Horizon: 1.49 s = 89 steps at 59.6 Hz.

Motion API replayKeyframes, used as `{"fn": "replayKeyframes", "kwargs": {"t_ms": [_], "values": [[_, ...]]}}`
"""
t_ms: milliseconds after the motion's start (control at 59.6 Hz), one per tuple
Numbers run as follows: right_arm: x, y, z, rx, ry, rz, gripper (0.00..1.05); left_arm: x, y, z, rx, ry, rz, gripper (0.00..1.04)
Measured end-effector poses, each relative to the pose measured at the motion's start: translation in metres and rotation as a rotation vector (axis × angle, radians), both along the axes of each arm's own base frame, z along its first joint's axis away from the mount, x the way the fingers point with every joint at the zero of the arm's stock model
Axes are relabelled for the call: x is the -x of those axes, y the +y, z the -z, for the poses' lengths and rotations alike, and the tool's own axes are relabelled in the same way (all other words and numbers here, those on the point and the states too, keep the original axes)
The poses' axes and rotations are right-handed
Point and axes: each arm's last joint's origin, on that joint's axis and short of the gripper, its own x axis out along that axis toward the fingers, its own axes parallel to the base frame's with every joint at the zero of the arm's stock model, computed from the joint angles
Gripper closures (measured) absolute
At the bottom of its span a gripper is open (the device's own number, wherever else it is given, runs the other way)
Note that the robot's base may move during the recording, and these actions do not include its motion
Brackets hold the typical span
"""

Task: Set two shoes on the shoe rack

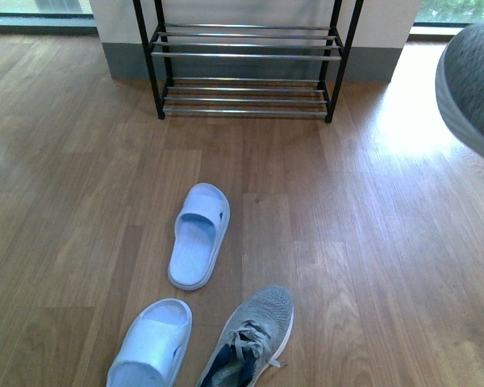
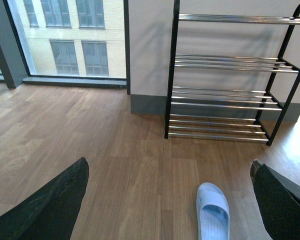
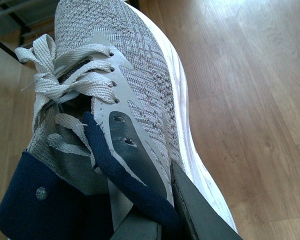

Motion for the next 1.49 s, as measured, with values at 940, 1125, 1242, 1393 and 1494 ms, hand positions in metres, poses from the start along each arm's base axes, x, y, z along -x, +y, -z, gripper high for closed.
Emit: {"fn": "replayKeyframes", "kwargs": {"t_ms": [940, 1125, 1242, 1393, 1494], "values": [[0.005, 0.001, -0.007, 0.0, -0.037, 0.006, 1.03, 0.0, 0.0, 0.0, 0.0, 0.0, 0.002, 0.09], [0.006, -0.001, -0.007, 0.007, -0.035, 0.029, 1.03, 0.0, 0.0, 0.0, 0.0, 0.0, 0.002, 0.09], [0.006, -0.001, -0.007, 0.002, -0.036, 0.021, 1.03, -0.004, -0.003, 0.003, 0.068, 0.292, -0.026, 0.09], [0.006, 0.0, -0.007, -0.002, -0.037, 0.008, 1.03, -0.035, -0.017, 0.014, 0.018, 0.487, -0.014, 0.09], [0.006, 0.0, -0.007, -0.002, -0.037, 0.009, 1.03, -0.064, -0.034, 0.017, -0.059, 0.511, 0.004, 0.09]]}}
